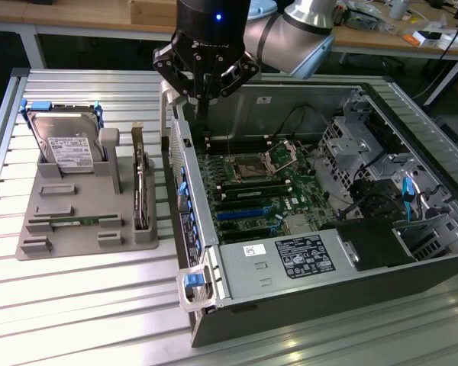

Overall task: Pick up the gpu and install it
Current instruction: 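Reach for the gpu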

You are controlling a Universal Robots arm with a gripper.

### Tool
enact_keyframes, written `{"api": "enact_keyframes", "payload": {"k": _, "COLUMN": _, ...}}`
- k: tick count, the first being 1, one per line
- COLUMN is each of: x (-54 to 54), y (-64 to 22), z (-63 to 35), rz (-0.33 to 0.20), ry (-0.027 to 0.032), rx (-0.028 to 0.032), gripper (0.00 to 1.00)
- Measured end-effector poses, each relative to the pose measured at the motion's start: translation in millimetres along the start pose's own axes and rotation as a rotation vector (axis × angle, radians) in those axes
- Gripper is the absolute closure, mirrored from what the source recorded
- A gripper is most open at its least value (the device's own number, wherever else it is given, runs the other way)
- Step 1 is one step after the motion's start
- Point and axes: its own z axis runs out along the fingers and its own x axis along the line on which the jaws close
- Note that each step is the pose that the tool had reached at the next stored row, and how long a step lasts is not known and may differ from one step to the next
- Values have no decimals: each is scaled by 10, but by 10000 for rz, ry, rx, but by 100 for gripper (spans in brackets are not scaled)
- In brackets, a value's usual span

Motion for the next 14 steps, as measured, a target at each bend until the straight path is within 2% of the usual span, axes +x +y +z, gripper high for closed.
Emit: {"api": "enact_keyframes", "payload": {"k": 14, "x": 56, "y": -4, "z": -2, "rz": 0, "ry": 0, "rx": 0, "gripper": 89}}
